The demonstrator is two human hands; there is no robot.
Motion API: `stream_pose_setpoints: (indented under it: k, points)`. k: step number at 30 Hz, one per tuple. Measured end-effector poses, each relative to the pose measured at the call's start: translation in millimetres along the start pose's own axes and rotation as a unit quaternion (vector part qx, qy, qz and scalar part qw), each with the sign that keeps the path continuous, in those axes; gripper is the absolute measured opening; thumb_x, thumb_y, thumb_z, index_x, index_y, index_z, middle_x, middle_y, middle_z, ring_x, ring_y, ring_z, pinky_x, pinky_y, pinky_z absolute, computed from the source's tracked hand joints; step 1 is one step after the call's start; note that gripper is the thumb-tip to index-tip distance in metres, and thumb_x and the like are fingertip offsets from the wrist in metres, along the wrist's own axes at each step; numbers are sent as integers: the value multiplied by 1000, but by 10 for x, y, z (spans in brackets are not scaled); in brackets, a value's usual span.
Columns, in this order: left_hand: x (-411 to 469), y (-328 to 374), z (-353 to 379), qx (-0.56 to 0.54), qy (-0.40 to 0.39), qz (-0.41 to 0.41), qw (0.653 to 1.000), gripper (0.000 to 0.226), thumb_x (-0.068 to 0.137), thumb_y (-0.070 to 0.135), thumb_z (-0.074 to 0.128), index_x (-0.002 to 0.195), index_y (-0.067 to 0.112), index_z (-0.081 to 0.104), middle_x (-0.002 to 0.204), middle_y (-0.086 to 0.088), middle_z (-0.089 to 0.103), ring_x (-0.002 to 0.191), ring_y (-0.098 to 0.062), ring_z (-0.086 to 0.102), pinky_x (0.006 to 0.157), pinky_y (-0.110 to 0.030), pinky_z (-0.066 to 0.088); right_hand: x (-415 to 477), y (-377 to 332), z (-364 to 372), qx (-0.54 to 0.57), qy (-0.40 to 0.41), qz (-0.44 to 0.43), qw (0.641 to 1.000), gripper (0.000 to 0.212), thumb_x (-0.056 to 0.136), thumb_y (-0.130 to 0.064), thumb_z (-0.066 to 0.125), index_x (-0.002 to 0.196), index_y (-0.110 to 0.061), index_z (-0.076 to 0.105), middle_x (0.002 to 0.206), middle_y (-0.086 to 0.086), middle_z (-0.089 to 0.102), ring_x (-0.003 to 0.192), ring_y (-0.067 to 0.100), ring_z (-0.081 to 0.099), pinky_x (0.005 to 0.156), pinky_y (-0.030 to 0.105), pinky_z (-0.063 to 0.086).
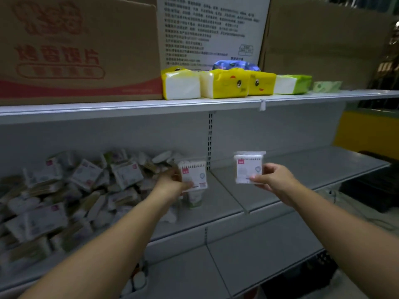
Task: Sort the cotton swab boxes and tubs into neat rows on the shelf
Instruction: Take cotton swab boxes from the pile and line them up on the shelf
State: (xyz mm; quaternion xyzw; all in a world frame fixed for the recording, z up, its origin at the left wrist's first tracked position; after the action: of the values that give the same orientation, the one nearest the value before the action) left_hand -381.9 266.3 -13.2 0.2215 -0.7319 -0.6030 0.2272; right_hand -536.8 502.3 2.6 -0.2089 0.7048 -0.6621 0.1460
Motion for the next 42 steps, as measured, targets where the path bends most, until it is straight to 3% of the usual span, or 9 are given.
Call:
stream_pose_setpoints:
  k: [6,9,11,14,18,22,28,35,42]
  points:
    - [384,21,499,50,68,26,996,16,80,5,71,88,14,60,97,-4,66,91,-22,64,85,-35,53,532,88,-328,-51,-1,-13,999,23,76,4,72,84,-17,65,86,1,70,78,15,66,66,23,53]
    - [682,-3,810,97,101,69,988,25,77,9,72,69,18,51,74,5,59,66,-8,55,58,-6,42,840,202,-354,-114,10,-27,993,21,77,-5,74,87,-21,66,84,-6,69,74,9,62,62,22,49]
    - [900,-83,1070,98,114,77,986,23,75,8,72,67,13,51,74,2,62,65,-9,55,51,-9,39,1042,282,-406,-153,18,-27,988,22,76,-9,76,92,-21,67,85,-6,69,73,5,62,58,20,45]
    - [1196,-261,1449,84,111,60,988,10,77,9,71,83,10,62,92,-5,69,84,-17,62,70,-23,50,1341,301,-603,-206,39,-17,978,22,76,-13,77,91,-25,66,85,-9,66,73,-1,60,58,17,44]
    - [1549,-543,1662,96,133,24,986,28,77,10,72,66,19,48,83,-3,64,82,-20,63,51,-5,37,1719,365,-812,-237,59,-22,969,26,75,-12,77,101,-15,70,89,-3,66,73,6,59,68,24,46]
    - [1804,-785,1694,118,172,-8,978,15,81,12,71,95,13,67,104,-6,70,91,-17,63,67,-17,46,2075,610,-762,-235,33,-32,971,32,76,-12,77,107,-7,70,99,5,68,85,14,61,74,22,44]
    - [2117,-851,1786,168,214,-13,962,28,84,17,68,109,9,56,115,-10,64,107,-27,61,85,-42,55,2676,1016,-525,-265,-39,-43,962,30,77,-17,76,106,-11,69,107,4,70,78,10,60,61,11,45]
    - [2349,-905,1926,179,266,-53,946,31,87,13,65,117,12,61,118,-8,64,112,-26,57,94,-27,42,3195,1347,-418,-289,-103,-86,948,30,79,-22,73,108,-17,67,109,0,69,80,2,53,54,1,35]
    - [2437,-947,1994,189,264,-32,945,40,91,11,58,131,12,54,130,-8,58,123,-24,51,105,-36,39,3376,1568,-308,-273,-133,-85,949,36,84,-27,68,120,-24,64,117,-1,67,107,16,61,81,19,40]
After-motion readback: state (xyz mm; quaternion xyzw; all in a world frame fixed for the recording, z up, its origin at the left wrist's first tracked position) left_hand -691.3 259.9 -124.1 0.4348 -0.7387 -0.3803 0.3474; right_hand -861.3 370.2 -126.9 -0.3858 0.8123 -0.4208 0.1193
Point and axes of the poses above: each hand's wrist, its own x-axis towards the middle knuckle, its own z-axis out of the palm, y = z × x, the point moved 5 cm from there along x, towards the middle knuckle
